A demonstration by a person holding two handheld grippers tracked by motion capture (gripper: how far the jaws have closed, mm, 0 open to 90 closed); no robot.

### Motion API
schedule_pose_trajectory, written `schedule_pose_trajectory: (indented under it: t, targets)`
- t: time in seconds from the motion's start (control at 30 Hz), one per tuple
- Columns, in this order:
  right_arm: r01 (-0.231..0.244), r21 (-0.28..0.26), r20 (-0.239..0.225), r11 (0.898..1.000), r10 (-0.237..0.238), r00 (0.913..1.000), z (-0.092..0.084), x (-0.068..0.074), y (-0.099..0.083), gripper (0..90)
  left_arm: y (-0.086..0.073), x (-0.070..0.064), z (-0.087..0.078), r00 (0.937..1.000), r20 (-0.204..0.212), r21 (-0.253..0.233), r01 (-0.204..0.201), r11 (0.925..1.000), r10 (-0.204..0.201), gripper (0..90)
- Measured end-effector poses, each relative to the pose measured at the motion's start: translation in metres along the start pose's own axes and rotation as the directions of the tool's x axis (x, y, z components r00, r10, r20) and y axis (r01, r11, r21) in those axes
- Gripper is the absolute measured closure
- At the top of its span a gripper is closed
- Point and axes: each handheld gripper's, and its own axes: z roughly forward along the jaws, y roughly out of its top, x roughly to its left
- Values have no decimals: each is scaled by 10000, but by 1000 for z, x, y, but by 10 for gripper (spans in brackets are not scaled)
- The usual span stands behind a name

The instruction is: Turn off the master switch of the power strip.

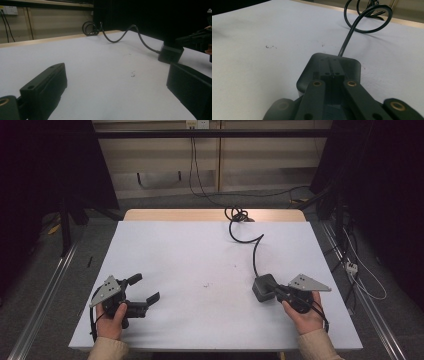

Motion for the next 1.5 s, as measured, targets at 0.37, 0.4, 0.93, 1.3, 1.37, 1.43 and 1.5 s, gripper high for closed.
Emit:
schedule_pose_trajectory:
  t: [0.37, 0.4, 0.93, 1.3, 1.37, 1.43, 1.5]
  targets:
    - [-168, -255, -11, 9995, 168, 9999, 0, 1, 1, 900, 0, 1, -1, 10000, -5, -17, 26, 10000, -26, 28]
    - [-223, -305, -61, 9993, 222, 9997, 0, 1, 1, 900, 0, 1, -1, 10000, -8, -25, 33, 10000, -33, 29]
    - [-621, -653, -494, 9959, 589, 9970, -4, -2, 6, 610, 0, 1, -3, 10000, -65, -68, 33, 10000, -33, 28]
    - [-813, -875, -687, 9928, 755, 9948, -6, -1, 8, 300, 0, 1, -4, 9999, -99, -65, 62, 10000, -62, 29]
    - [-795, -839, -651, 9933, 741, 9951, -6, 0, 8, 279, -1, 2, -4, 10000, -75, -88, 56, 9999, -56, 29]
    - [-798, -837, -646, 9933, 745, 9951, -7, -1, 8, 258, -1, 2, -4, 9999, -85, -80, 57, 10000, -57, 29]
    - [-823, -866, -762, 9928, 758, 9942, -7, -1, 8, 230, -1, 2, -4, 9999, -95, -53, 60, 10000, -61, 28]
